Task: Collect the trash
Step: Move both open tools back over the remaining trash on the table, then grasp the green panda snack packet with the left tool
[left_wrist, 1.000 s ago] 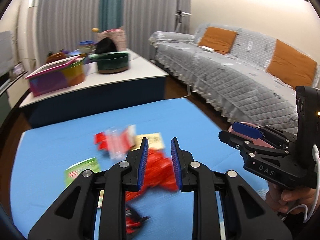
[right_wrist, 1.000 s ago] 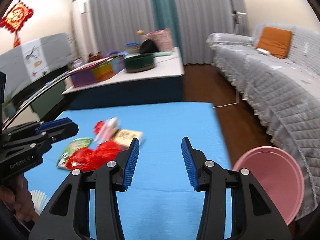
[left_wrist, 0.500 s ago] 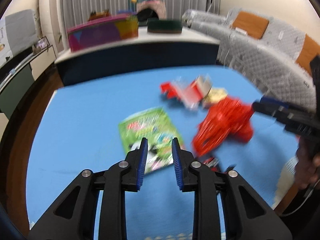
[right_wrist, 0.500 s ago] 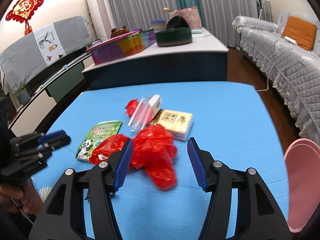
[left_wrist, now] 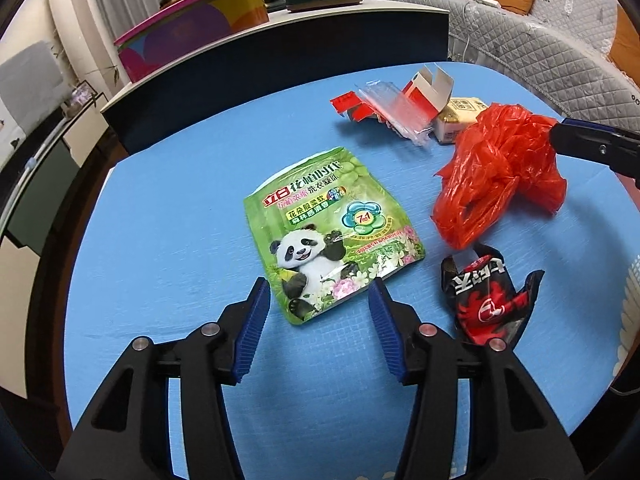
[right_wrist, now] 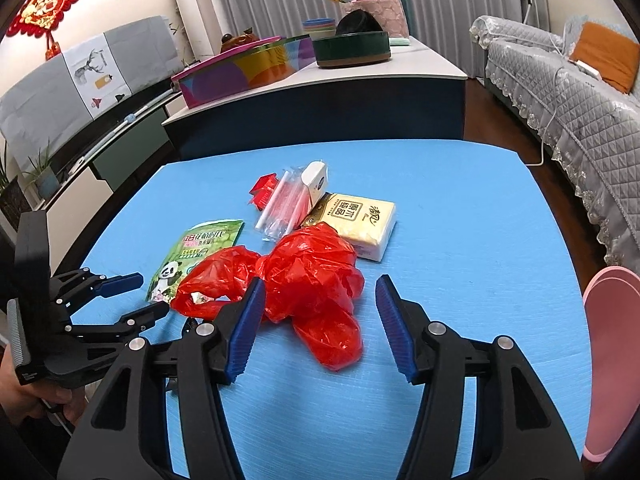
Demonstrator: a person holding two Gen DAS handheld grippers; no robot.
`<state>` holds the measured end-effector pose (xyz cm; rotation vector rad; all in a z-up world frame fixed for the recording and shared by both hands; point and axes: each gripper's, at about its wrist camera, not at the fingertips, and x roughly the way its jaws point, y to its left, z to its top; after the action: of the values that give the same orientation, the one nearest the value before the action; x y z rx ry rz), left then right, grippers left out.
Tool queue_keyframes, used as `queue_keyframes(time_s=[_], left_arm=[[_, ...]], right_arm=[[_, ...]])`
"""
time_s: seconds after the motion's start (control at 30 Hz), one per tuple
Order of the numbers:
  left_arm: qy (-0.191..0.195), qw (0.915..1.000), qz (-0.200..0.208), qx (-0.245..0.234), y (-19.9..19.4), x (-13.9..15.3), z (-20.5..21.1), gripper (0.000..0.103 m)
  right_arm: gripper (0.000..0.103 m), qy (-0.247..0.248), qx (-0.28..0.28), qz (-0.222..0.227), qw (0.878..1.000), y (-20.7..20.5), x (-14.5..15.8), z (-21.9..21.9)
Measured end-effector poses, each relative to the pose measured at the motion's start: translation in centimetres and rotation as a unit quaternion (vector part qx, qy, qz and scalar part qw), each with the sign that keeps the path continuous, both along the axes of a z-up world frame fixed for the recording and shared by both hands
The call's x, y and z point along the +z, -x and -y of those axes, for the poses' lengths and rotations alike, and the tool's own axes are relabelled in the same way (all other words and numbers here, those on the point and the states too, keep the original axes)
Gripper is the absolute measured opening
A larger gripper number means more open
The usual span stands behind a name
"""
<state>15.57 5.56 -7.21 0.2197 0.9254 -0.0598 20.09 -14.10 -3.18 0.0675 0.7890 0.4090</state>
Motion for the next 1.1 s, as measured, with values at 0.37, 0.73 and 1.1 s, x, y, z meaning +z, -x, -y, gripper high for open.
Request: queue_keyframes(time_s=[0.37, 0.73, 1.1], left_arm=[[-0.007, 1.0, 0.003, 0.001, -1.2, -0.7, 0.6, 0.052], [-0.027, 0.9994, 0.022, -0.008, -2.3, -0.6, 2.3, 0.052], [-0.028, 0.9994, 0.017, -0.005, -3.2, -0.8, 2.9, 0.051]], right_arm=[[0.057, 0.01, 0.011, -0.004, 1.0, -0.1, -0.4, -0.3], [0.057, 0.018, 0.013, -0.004, 1.0, -0.1, -0.6, -0.1], [0.057, 0.026, 0.018, -0.013, 0.999, -0.2, -1.0, -0.2]])
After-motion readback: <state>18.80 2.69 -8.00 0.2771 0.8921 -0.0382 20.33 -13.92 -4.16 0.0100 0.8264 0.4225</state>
